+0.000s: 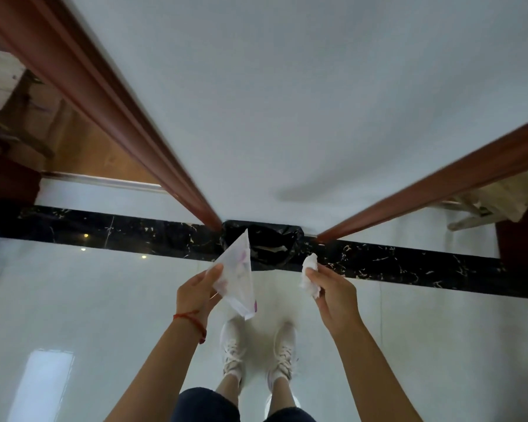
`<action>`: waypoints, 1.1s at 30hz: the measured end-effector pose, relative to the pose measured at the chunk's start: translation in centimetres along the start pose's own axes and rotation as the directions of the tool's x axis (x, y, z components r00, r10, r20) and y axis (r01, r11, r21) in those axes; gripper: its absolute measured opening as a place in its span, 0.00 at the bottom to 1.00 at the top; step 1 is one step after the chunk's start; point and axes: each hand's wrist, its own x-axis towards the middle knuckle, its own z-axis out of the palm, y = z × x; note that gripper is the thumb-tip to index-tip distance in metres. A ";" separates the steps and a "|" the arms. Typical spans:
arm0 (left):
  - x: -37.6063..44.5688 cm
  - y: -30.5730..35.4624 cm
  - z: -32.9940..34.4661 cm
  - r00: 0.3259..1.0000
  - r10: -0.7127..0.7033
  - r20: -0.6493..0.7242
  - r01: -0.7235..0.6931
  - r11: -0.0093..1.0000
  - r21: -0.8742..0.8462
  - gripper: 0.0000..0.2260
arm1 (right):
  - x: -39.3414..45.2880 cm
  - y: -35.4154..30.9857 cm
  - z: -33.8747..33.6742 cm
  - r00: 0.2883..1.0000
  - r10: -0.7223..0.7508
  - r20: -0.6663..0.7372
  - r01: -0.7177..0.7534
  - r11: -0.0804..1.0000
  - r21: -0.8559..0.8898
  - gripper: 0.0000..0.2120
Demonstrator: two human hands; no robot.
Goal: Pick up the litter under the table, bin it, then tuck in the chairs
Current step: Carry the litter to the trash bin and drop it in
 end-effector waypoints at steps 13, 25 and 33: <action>9.1 -4.6 2.8 0.944 -0.308 -0.118 0.295 0.949 -0.114 0.14 | 7.1 4.4 -1.8 0.997 0.040 -0.068 -0.045 0.996 -0.081 0.13; 12.9 -5.7 5.8 0.929 -0.362 -0.079 0.349 0.926 -0.145 0.24 | 9.4 4.0 -2.3 0.999 0.006 -0.043 -0.009 0.998 -0.064 0.14; 12.8 -5.7 6.0 0.997 0.005 -0.072 0.025 0.911 0.411 0.12 | 10.0 4.6 -2.3 0.999 -0.013 -0.046 0.007 0.992 -0.127 0.15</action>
